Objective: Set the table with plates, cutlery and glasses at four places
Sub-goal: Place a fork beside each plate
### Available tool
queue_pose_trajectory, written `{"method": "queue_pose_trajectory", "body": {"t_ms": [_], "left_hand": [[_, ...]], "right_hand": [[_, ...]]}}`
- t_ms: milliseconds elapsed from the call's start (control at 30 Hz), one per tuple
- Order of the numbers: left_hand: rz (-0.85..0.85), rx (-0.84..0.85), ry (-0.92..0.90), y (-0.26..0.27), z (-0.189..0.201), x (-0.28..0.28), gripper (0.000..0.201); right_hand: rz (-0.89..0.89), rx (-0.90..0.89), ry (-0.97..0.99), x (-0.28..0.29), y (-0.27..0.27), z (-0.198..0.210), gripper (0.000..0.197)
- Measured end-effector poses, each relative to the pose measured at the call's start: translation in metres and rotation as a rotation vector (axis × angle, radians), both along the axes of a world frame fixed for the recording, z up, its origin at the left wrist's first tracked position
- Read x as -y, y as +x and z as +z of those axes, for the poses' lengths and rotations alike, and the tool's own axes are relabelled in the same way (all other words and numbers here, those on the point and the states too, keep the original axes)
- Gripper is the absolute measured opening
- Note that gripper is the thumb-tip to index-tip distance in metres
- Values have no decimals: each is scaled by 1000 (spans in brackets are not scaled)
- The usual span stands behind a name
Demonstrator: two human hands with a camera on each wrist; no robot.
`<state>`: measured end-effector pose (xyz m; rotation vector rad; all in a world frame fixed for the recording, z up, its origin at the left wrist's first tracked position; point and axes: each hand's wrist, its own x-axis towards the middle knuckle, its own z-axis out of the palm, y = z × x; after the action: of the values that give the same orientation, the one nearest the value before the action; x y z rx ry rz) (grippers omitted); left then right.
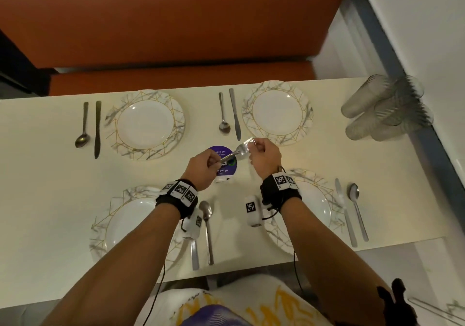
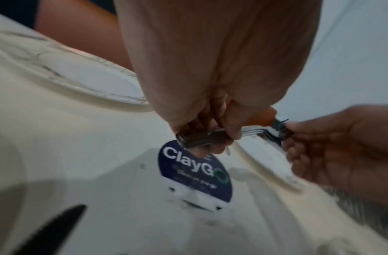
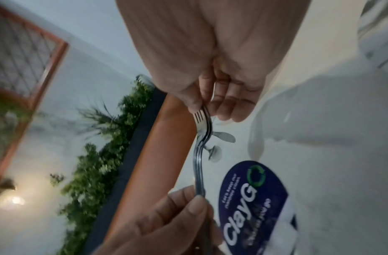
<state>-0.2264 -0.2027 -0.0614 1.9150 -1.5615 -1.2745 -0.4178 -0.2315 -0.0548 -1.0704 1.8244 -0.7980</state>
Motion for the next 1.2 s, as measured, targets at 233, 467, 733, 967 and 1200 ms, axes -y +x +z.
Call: {"method": "queue_pose_trajectory", "body": {"t_ms": [233,467,733,967,1200], "left_hand": [[252,-372,76,-29,12,-17,6],[433,-575,102,-10,20,-50,18],[484,-639,128,57,27,-94,14],[597,-621,119,159,20,-145,11],[783,-355,74,262,-10,-197,10]], "right_hand": [[179,189,37,-18,8,2,16],[85,303,60,-37,34,7,16],[65,358,86,-73,102,15,17],[22,443,139,-125,197,14,18],[88,407,178,-164,269,4,14]]}}
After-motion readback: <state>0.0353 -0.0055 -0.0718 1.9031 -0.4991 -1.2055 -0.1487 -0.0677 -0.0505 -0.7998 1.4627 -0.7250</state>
